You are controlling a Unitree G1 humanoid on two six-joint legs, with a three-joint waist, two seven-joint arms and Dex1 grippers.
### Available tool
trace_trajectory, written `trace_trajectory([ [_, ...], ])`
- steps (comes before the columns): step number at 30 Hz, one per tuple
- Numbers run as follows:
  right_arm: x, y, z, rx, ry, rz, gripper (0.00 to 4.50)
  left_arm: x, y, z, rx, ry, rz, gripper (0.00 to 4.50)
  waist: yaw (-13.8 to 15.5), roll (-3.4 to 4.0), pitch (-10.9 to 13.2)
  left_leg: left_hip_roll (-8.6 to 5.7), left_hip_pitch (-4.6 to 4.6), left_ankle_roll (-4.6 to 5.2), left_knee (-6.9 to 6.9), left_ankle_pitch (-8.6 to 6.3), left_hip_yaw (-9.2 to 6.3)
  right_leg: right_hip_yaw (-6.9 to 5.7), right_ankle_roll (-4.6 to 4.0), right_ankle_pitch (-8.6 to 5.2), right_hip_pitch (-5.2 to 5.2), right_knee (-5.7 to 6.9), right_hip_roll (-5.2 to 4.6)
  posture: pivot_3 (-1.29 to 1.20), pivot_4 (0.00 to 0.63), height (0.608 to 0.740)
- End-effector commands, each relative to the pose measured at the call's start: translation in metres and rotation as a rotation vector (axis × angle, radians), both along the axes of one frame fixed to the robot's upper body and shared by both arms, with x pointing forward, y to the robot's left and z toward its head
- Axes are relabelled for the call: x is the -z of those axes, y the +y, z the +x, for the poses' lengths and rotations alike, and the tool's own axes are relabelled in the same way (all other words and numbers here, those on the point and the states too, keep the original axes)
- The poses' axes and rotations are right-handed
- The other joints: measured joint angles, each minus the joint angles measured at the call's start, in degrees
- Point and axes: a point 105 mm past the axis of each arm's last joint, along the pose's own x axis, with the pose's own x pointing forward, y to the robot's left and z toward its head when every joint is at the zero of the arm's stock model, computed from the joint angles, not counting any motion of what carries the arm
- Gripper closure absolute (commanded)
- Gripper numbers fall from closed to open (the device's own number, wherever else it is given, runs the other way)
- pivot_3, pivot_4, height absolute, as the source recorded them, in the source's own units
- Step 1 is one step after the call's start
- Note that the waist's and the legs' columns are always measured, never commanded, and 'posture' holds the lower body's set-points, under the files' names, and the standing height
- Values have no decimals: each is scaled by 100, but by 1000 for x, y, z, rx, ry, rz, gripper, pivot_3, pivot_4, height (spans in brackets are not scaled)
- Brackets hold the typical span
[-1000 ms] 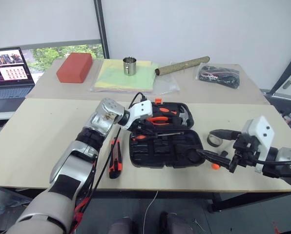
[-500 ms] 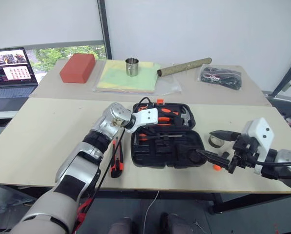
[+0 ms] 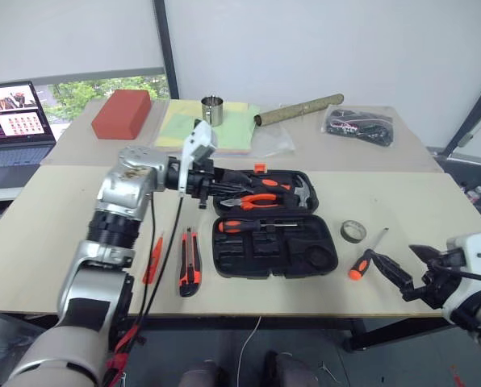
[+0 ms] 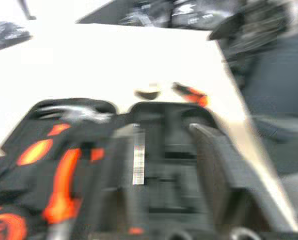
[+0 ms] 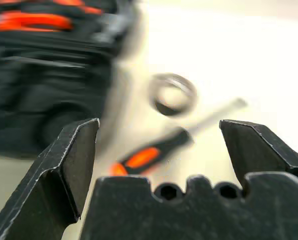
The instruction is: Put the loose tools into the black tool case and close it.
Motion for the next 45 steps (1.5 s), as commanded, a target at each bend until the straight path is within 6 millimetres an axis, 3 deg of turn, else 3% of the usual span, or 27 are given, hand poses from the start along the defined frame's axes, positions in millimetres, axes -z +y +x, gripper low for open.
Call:
trace_trajectory([
  [1, 14, -5, 3, 155, 37, -4, 0, -4, -6, -15, 69, 19, -9, 1002, -4, 10, 2, -9, -1, -7, -1, 4, 0, 3, 24, -15, -4, 7, 8, 0, 150, 740],
  [4, 22, 5, 15, 165, 38, 43, 0, -2, -7, -24, 116, 28, 1, 52, -29, 11, 3, -26, 1, -20, 0, 13, 6, 17, 38, -23, -12, 35, -2, 0, 150, 740],
  [15, 27, 29, 40, 117, 47, 95, 0, 1, -13, -24, 110, -12, 19, 52, -42, 15, 1, -17, 29, -25, -7, 18, 12, 36, -26, -29, -14, 74, 24, 0, 150, 740],
  [21, 52, 24, 48, 113, 163, 73, 0, 3, -14, -22, 104, -28, 33, 52, -36, 14, 1, -17, 27, -25, -7, 18, 11, 34, -10, -40, -14, 73, 26, 0, 150, 740],
  [24, 62, 16, 49, 156, 197, 107, 779, 4, -16, -22, 100, -32, 35, 0, -48, 13, 0, -15, 28, -24, -7, 18, 11, 36, -9, -40, -13, 72, 26, 0, 150, 740],
  [29, 66, 7, 45, 216, 218, 131, 2455, 7, -15, -23, 103, -38, 39, 0, -48, 13, 0, -13, 30, -24, -6, 18, 11, 38, -1, -45, -10, 73, 26, 0, 150, 740],
  [32, 58, -2, 46, 301, 162, 194, 3416, 9, -13, -23, 101, -38, 43, 0, -47, 12, 0, -11, 29, -24, -7, 18, 10, 38, -2, -44, -11, 73, 26, 0, 150, 740],
  [37, 23, -26, 49, 370, 12, 198, 3512, 6, -11, -21, 97, -46, 41, 0, -22, 16, 1, -17, 24, -24, -7, 18, 9, 36, -6, -41, -15, 74, 17, 0, 150, 740],
  [39, -7, -29, 57, 258, -76, 75, 3512, 3, -9, -20, 90, -44, 35, 0, -28, 27, 8, -19, 21, -24, -7, 17, 9, 34, -15, -36, -18, 73, 17, 0, 150, 740],
  [41, -33, -17, 67, 64, -136, -61, 3512, 3, -6, -20, 87, -42, 36, 0, -50, 34, 12, -29, 18, -21, -12, 17, 12, 35, -17, -35, -25, 72, 12, 0, 150, 740],
  [45, -60, 18, 82, -338, -176, -242, 3512, 9, 4, -23, 84, -28, 61, 0, -154, 36, 16, -17, 32, -20, -23, 17, 14, 43, 13, -60, -16, 66, 38, 0, 150, 740],
])
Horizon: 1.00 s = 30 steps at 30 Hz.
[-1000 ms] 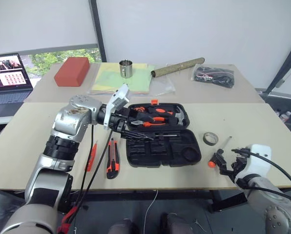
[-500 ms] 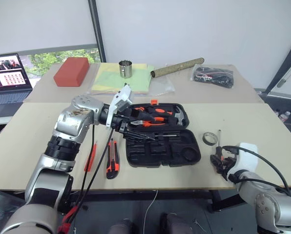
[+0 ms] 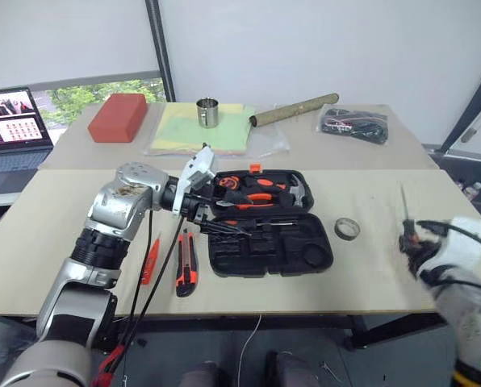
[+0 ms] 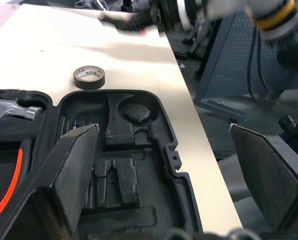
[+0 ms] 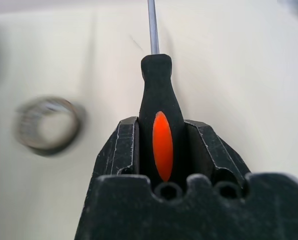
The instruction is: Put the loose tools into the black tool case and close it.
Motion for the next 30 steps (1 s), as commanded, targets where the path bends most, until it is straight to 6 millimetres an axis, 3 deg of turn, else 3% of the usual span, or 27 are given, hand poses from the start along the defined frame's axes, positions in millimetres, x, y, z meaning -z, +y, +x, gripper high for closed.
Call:
trace_trajectory([
  [1, -26, 48, 11, -437, -49, -159, 3512, -5, 10, -4, 11, -34, 6, 0, -45, -3, 1, 2, 5, 0, -7, 0, 1, 10, 1, -2, -1, 0, 6, 0, 150, 740],
  [6, -24, 103, 10, -910, 6, -350, 3512, 8, 25, -7, -14, -46, 61, 0, -53, -12, 8, 11, 34, 1, -32, 0, 14, 83, -4, -8, -1, 2, 37, 0, 150, 740],
  [11, -4, 140, 26, -1160, 19, -553, 3512, 9, 38, -14, -29, -60, 79, 0, -35, -42, 25, 11, 30, 11, -27, -6, 11, 98, -18, -4, -4, 3, 36, 0, 150, 740],
  [21, 14, 143, 51, -1235, 21, -750, 3512, 2, 46, -10, -121, -81, 55, 0, 85, -41, 26, 7, -55, 27, 19, -16, -7, 56, -18, 17, -31, 4, 25, 0, 150, 740],
  [30, 17, 140, 47, -1281, 10, -746, 3512, 1, 47, -8, -147, -95, 46, 0, 31, -38, 28, 9, -31, 5, 19, -7, -15, 14, -26, 10, -9, -2, 19, 0, 150, 740],
])
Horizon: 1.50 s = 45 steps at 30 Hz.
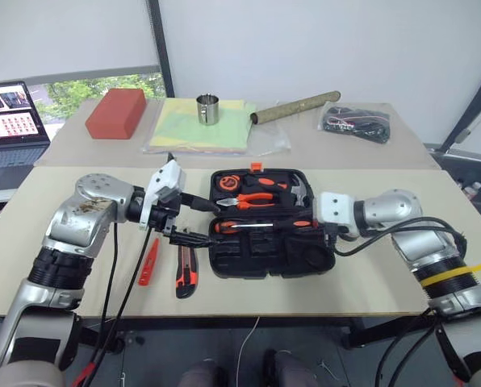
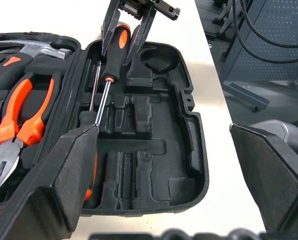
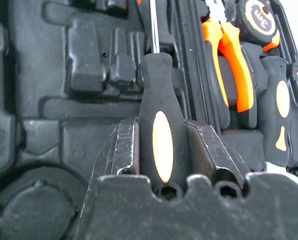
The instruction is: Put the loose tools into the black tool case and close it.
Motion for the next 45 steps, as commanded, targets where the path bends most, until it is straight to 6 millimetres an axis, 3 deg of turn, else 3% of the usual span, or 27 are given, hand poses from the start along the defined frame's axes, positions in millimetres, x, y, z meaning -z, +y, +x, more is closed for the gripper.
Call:
trace_trajectory([
  [1, -9, -1, -4, -24, -23, 5, 3512, -14, 2, -2, -4, -52, -25, 0, -6, 0, 0, 1, 1, -4, 0, 2, -1, -2, -2, -1, 0, 1, 0, 0, 150, 740],
  [8, 3, -9, 4, 21, -9, -49, 3512, -14, -1, 1, -4, -58, -31, 0, -33, 1, 1, 6, 1, -18, 0, 10, -6, -24, -17, -9, 0, 10, -33, 0, 150, 740],
  [16, 4, -8, 12, 51, 0, -38, 3512, -14, -2, 1, -4, -62, -32, 0, -46, 1, 1, 5, 0, -20, 0, 12, -7, -41, -18, -10, 4, 12, -44, 0, 150, 740],
  [18, 4, -6, 11, 40, 2, -41, 2495, -14, -2, 1, -5, -64, -32, 0, -46, 1, 1, 4, -1, -20, 0, 12, -6, -46, -18, -10, 6, 12, -50, 0, 150, 740],
  [25, -17, 9, 10, 53, 51, 116, 223, -16, 0, 2, -14, -69, -31, 0, -70, 1, 1, 6, -1, -20, 0, 12, -9, -52, -21, -12, 8, 12, -52, 0, 150, 740],
  [26, -22, 14, 11, 60, 61, 150, 41, -16, 0, 2, -15, -70, -32, 0, -71, 1, 1, 6, -1, -20, 0, 12, -9, -53, -21, -12, 8, 13, -52, 0, 150, 740],
  [30, -26, 23, 11, 77, 92, 201, 41, -14, 0, 3, -18, -68, -33, 0, -68, 2, 1, 7, -1, -20, 0, 13, -9, -54, -21, -12, 7, 14, -52, 0, 150, 740],
  [33, -16, 26, 11, 86, 121, 203, 805, -14, -1, 2, -19, -68, -35, 0, -61, 2, 1, 5, -2, -20, 0, 12, -11, -55, -21, -12, 9, 13, -56, 0, 150, 740],
  [43, 14, 33, 10, 88, 145, 114, 4248, -14, -2, 5, -24, -74, -34, 0, -77, 3, 2, 4, -3, -20, -1, 13, -10, -61, -21, -12, 8, 14, -54, 0, 150, 740],
  [45, 21, 31, 12, 106, 156, 91, 4474, -14, -3, 6, -24, -75, -34, 0, -78, 3, 2, 4, -3, -21, 0, 13, -10, -61, -21, -12, 8, 14, -53, 0, 150, 740],
])
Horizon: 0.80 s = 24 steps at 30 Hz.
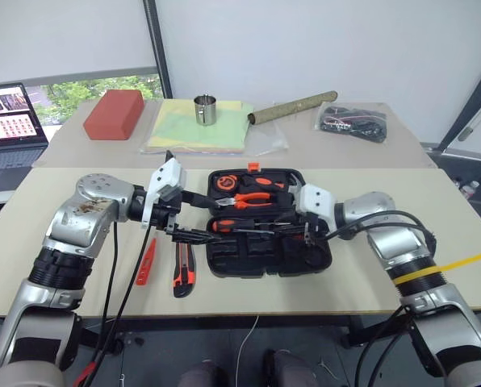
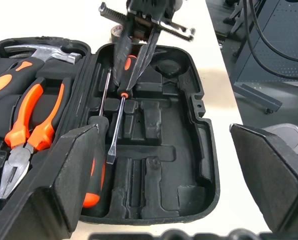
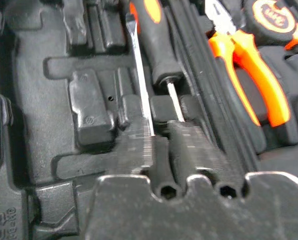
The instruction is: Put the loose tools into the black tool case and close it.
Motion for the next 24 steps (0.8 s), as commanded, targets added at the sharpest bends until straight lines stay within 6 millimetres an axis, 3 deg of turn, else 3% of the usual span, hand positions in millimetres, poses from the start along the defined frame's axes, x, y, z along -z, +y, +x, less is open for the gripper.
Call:
trace_trajectory([
  [1, 8, -2, 3, 22, -2, -41, 4474, -13, -2, 1, 13, -56, -23, 0, 1, 0, 0, 0, 0, 0, 0, 0, 1, 1, 0, 0, 0, 0, 0, 0, 150, 740],
  [6, 26, -4, -3, 9, 35, -118, 4474, -13, -2, 1, 13, -56, -24, 0, 1, 0, -1, 0, 6, 0, 0, 0, 0, 1, 0, 0, 7, 0, -1, 0, 150, 740],
  [10, 24, 2, -9, -4, 39, -80, 4474, -11, 0, 2, -7, -53, -27, 0, 5, 0, -1, 0, 11, -4, 0, 2, -1, 3, 0, 0, 11, 3, -1, 0, 150, 740],
  [15, -39, 16, -11, 23, 3, 232, 4474, -8, 13, 1, -117, -33, -51, 0, -20, 3, 1, 3, 8, -4, 0, 2, -1, 4, -1, 0, 5, 3, -1, 0, 150, 740],
  [19, -90, 12, -39, 3, 66, 445, 3367, 4, 56, -3, -366, 1, -72, 0, -31, 16, 9, 12, 1, -7, -3, 4, -3, 8, -10, -3, -7, 5, -1, 0, 150, 740],
  [23, -110, 10, -68, -40, 107, 515, 1970, 17, 99, -18, -589, 35, -76, 0, -4, 17, 9, 15, 1, -11, -18, 2, -22, 4, -20, -10, -5, 0, -7, 0, 150, 740],
  [24, -113, 11, -79, -65, 120, 520, 1689, 26, 119, -27, -680, 51, -63, 0, 2, 17, 9, 15, 3, -12, -24, 1, -23, 4, -21, -10, -4, -4, -8, 0, 150, 740],
])
